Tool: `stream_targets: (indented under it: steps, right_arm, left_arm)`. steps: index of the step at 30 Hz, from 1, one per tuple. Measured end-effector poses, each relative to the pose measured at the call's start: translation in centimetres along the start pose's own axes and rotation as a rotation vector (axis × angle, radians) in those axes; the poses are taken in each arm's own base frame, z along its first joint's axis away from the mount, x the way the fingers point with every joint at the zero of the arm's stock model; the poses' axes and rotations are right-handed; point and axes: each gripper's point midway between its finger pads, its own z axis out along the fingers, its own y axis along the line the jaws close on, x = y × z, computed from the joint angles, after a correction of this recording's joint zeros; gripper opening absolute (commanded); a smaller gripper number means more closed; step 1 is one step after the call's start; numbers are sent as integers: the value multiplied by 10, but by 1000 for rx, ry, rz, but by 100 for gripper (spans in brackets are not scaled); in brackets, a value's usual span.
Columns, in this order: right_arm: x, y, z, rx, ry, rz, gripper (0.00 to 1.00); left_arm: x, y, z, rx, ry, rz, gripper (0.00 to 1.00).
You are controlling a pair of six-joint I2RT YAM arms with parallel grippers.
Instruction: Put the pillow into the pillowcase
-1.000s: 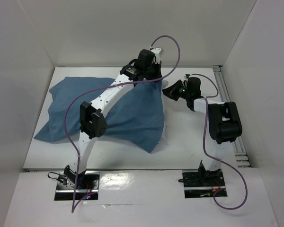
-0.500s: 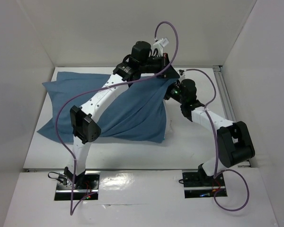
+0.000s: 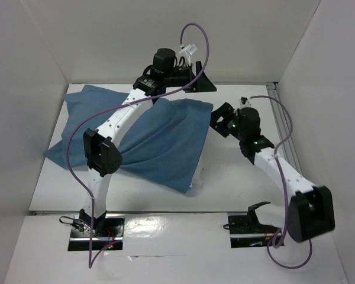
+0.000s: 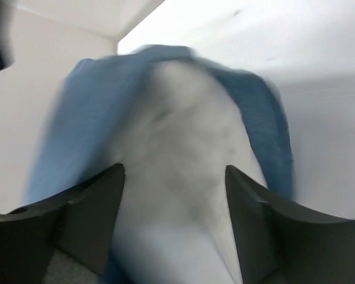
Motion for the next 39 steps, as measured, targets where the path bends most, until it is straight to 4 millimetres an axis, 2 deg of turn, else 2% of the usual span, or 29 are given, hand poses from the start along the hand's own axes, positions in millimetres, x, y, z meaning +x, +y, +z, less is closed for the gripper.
stream_targets:
  steps: [1, 2, 4, 6, 9, 11, 12, 13, 15, 17, 20, 21, 23, 25, 26, 28, 30, 32, 33, 39]
  right_arm:
    - [0, -7, -8, 38, -3, -17, 78]
    - [-9, -1, -24, 38, -36, -42, 78]
    - [-16, -2, -47, 71, -71, -81, 80]
    - [-16, -6, -64, 98, -87, -105, 80]
    - [1, -26, -79, 155, -49, -111, 80]
    - [20, -43, -84, 187, 10, -97, 80]
    - [32, -51, -86, 193, 42, -88, 80]
    - [44, -60, -89, 205, 76, -77, 80]
    - [67, -75, -97, 222, 142, -52, 75]
    - [87, -84, -105, 226, 198, -38, 67]
    - [103, -85, -111, 208, 247, -28, 67]
    - [106, -84, -112, 201, 258, -26, 67]
    - [110, -85, -112, 194, 272, -23, 67]
    - [116, -87, -112, 193, 300, -14, 67]
    - [120, -88, -111, 188, 318, -5, 71]
    - [126, -89, -110, 176, 347, 12, 76]
    - [132, -90, -109, 164, 373, 26, 78]
    - [136, -90, -109, 155, 390, 35, 80]
    - [137, -90, -109, 150, 395, 37, 80]
    - [137, -86, -108, 131, 402, 35, 81]
  left_arm:
    - [-2, 2, -2, -4, -3, 9, 84]
    - [-4, 3, -3, -9, -10, 22, 88]
    - [-4, 4, -5, -21, -9, 32, 93]
    - [-3, 2, -7, -32, -5, 47, 93]
    - [-3, -8, -19, -49, 2, 79, 92]
    - [-2, -20, -34, -64, 1, 105, 85]
    - [1, -28, -42, -81, -6, 132, 78]
    - [7, -34, -56, -113, -7, 147, 58]
    - [24, -51, -81, -179, -17, 182, 45]
    - [53, -75, -105, -220, -18, 240, 42]
    - [120, -109, -133, -230, 42, 284, 60]
    - [142, -111, -138, -246, 61, 274, 72]
    - [188, -91, -146, -346, 127, 229, 83]
    - [232, -64, -153, -497, 204, 177, 95]
    - [256, -48, -153, -583, 248, 157, 98]
    - [302, -26, -155, -712, 342, 141, 100]
    - [337, -12, -160, -805, 414, 150, 100]
    - [358, -4, -159, -871, 446, 158, 100]
    - [362, 0, -156, -894, 443, 157, 99]
    - [371, 26, -153, -1010, 394, 145, 93]
